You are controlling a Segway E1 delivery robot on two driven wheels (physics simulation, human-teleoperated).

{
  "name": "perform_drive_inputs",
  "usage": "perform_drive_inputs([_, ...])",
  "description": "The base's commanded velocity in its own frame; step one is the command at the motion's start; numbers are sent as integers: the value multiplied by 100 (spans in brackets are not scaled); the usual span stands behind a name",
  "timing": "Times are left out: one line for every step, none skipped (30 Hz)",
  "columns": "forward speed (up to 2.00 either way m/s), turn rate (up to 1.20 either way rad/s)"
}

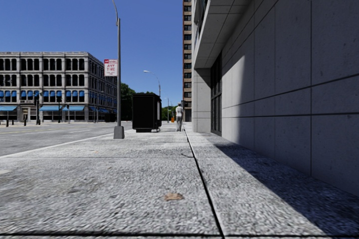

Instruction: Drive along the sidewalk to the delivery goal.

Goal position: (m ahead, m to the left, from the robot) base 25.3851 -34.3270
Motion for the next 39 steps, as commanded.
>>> perform_drive_inputs([200, 0])
perform_drive_inputs([200, 0])
perform_drive_inputs([200, 0])
perform_drive_inputs([200, 0])
perform_drive_inputs([200, 0])
perform_drive_inputs([200, 0])
perform_drive_inputs([200, 0])
perform_drive_inputs([200, 0])
perform_drive_inputs([200, 0])
perform_drive_inputs([200, 0])
perform_drive_inputs([200, 0])
perform_drive_inputs([200, 0])
perform_drive_inputs([200, 0])
perform_drive_inputs([200, 0])
perform_drive_inputs([200, 0])
perform_drive_inputs([200, 0])
perform_drive_inputs([200, 0])
perform_drive_inputs([200, 0])
perform_drive_inputs([200, 0])
perform_drive_inputs([200, 0])
perform_drive_inputs([200, 0])
perform_drive_inputs([200, 0])
perform_drive_inputs([200, 0])
perform_drive_inputs([200, 0])
perform_drive_inputs([200, 0])
perform_drive_inputs([200, 0])
perform_drive_inputs([200, 0])
perform_drive_inputs([200, 0])
perform_drive_inputs([200, 0])
perform_drive_inputs([200, 0])
perform_drive_inputs([200, 0])
perform_drive_inputs([200, 0])
perform_drive_inputs([200, 0])
perform_drive_inputs([200, 0])
perform_drive_inputs([200, 0])
perform_drive_inputs([200, 0])
perform_drive_inputs([200, 0])
perform_drive_inputs([200, 0])
perform_drive_inputs([200, 0])
